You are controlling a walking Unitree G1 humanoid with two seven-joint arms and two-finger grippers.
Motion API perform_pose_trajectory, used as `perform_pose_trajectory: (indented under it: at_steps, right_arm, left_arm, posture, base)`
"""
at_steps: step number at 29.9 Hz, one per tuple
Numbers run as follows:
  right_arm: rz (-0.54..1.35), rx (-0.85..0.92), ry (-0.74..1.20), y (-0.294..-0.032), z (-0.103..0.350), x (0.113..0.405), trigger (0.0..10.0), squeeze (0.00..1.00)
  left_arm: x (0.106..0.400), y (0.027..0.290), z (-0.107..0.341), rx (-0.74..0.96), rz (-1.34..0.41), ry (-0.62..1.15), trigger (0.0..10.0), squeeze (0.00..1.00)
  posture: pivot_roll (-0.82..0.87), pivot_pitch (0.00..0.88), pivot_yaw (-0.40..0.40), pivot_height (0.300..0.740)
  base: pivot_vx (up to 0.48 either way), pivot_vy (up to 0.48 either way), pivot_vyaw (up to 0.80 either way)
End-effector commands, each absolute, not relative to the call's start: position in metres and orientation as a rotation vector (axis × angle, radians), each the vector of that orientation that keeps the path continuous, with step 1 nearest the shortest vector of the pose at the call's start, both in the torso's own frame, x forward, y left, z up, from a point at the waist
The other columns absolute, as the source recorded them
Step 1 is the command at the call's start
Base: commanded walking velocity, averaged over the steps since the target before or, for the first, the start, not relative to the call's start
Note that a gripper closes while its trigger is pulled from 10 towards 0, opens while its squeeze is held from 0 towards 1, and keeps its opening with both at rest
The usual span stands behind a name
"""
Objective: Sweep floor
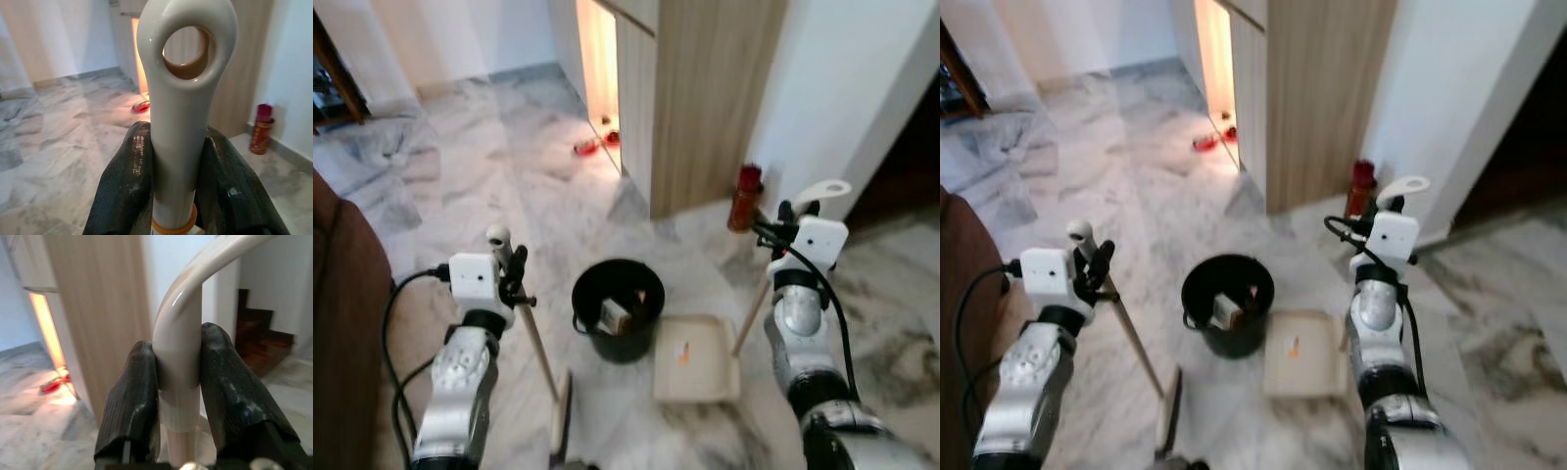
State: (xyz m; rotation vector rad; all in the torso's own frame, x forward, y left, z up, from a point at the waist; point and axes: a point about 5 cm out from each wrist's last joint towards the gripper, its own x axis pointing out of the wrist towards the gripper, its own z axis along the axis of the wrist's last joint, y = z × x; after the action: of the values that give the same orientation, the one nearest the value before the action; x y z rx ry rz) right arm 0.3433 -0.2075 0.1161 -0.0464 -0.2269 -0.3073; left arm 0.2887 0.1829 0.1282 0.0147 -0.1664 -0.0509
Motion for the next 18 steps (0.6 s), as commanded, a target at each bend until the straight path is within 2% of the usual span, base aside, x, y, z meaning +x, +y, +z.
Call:
perform_pose_trajectory:
  at_steps: [1, 5, 18]
  right_arm:
    - [-0.294, -0.033, -0.281, -0.2023, 0.1285, 0.3480, 10.0, 0.00]
    - [-0.293, -0.033, -0.281, -0.2029, 0.1285, 0.3480, 10.0, 0.00]
    - [-0.277, -0.009, -0.262, -0.2012, 0.1249, 0.3475, 10.0, 0.00]
  left_arm:
    - [0.2897, 0.1859, 0.1338, 0.021, -0.044, -0.186, 10.0, 0.00]
    - [0.2900, 0.1852, 0.1336, 0.019, -0.041, -0.185, 10.0, 0.00]
    - [0.2957, 0.1834, 0.1319, 0.022, -0.021, -0.181, 10.0, 0.00]
  posture:
    - [0.10, 0.047, 0.045, 0.740]
    - [0.10, 0.047, 0.044, 0.740]
    - [0.09, 0.054, 0.042, 0.740]
  base:
    - [-0.274, 0.000, 0.00]
    - [-0.262, 0.000, 0.00]
    - [0.000, 0.000, -0.05]
